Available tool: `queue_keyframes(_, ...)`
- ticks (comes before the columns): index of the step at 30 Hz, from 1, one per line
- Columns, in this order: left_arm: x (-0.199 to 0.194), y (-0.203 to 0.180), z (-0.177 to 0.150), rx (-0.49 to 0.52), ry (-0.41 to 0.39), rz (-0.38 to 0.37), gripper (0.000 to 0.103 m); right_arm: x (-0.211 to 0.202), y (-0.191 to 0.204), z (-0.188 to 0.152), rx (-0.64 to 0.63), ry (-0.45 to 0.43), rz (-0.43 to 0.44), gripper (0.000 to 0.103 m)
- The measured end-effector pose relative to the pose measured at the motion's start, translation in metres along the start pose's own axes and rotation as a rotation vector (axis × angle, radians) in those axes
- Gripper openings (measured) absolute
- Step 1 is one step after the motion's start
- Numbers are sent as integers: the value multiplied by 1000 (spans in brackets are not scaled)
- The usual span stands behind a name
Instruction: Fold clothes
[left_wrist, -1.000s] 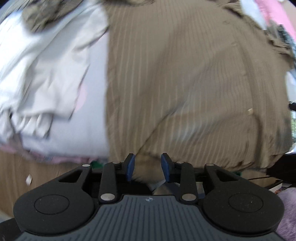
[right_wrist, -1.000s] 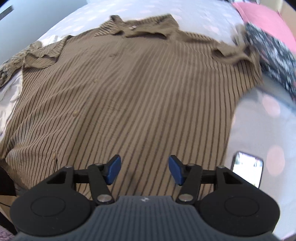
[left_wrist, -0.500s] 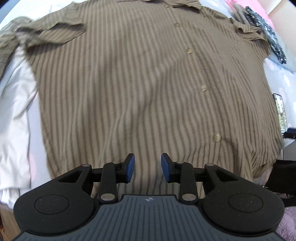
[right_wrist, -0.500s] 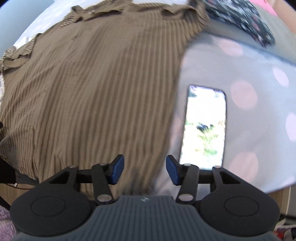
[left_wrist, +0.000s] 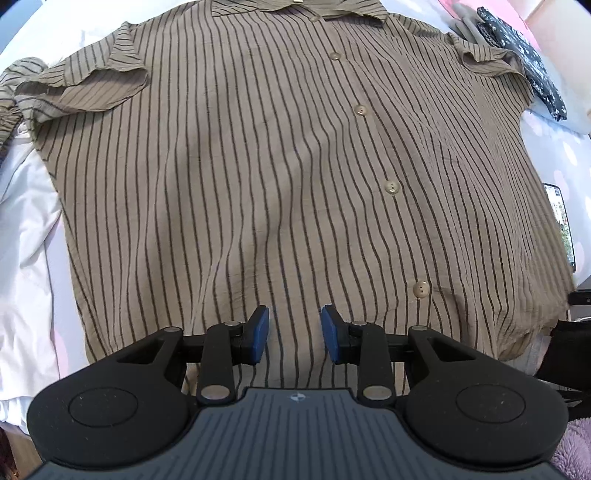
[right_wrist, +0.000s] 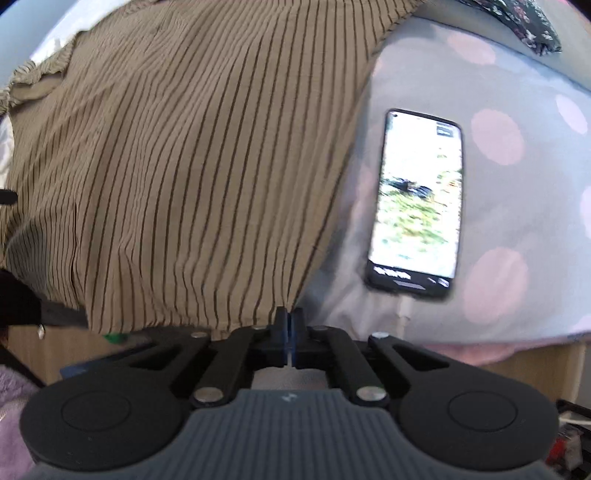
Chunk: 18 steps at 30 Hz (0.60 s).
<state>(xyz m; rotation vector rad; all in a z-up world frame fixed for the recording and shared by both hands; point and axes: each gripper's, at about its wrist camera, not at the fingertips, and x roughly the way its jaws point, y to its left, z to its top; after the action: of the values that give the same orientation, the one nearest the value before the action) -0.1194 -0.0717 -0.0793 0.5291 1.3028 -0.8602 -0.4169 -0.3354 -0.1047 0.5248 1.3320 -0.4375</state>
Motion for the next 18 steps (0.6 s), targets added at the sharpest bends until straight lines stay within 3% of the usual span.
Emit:
queue_keyframes(5,3,1,-4,48,6,-19,29,-6,-3,0,-20,37,-58,2)
queue_keyframes(11,-5,-23,-24,227,-23,-50,29,7,21,-7,-139,53,-142,7)
queue_keyframes(15,-5,-47,-47,396,-21,-58,29,3,43,-14,-235,-8,-188,9)
queue_keyframes(18,-5,-63,-66,521,-33,-64,39,-6,71,-23,-346,-76,-159,14)
